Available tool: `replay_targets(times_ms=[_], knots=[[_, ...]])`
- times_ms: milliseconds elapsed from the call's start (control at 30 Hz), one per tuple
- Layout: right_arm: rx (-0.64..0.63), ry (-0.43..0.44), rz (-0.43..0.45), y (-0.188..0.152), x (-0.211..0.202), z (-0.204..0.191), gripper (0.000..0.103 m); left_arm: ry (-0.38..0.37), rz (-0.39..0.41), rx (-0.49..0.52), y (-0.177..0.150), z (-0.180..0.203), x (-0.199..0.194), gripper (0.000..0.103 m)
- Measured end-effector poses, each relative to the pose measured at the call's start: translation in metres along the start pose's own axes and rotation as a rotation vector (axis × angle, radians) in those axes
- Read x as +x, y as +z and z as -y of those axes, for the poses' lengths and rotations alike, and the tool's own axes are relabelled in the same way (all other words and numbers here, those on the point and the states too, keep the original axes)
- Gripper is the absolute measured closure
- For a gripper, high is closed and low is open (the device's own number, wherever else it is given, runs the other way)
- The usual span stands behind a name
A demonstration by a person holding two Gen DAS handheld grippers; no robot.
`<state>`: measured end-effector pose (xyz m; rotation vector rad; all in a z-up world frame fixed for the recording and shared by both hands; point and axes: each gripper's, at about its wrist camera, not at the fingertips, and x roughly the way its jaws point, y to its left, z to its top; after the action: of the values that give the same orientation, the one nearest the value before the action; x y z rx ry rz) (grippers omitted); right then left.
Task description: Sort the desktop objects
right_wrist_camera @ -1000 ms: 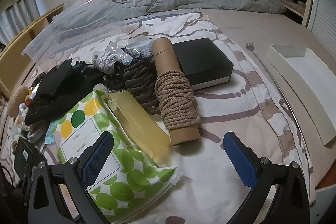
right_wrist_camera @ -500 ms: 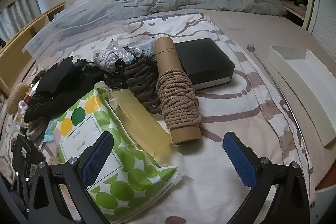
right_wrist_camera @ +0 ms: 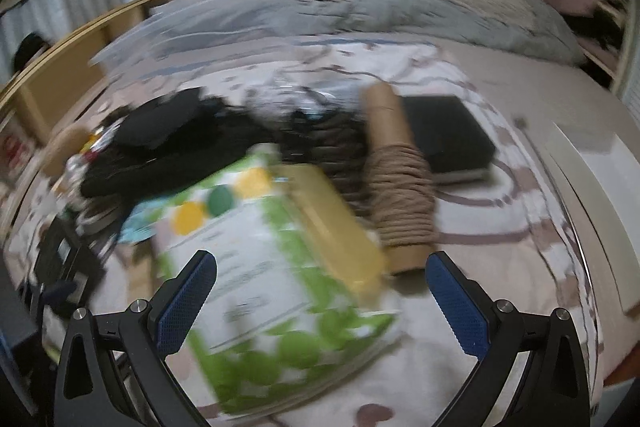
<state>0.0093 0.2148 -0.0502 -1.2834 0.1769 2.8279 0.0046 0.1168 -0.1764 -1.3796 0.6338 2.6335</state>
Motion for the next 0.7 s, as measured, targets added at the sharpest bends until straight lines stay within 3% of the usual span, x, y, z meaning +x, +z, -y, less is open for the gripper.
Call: replay_targets(times_ms=[300,500,633,700], knots=[[-0.093,0.121,0.006,-0.006,-0.007,-0.044,0.000,0.038,-0.053,-0.103,-0.005,-0.041,0.006,0.000],[-0.052,0.255,-0.017,-0.010,-0.004,-0.062,0.000,-0.089,-0.016,-0.228,-0.001,-0.065,-0.006,0.000],[-0.021,0.370,-0.040,-0.014,-0.003,-0.075,0.000,-0.121,0.024,-0.275,0.001,-0.075,-0.017,0.000],[-0.032,0.391,-0.057,-0.018,-0.001,-0.085,0.010,-0.111,0.042,-0.285,0.001,-0.077,-0.021,0.000]])
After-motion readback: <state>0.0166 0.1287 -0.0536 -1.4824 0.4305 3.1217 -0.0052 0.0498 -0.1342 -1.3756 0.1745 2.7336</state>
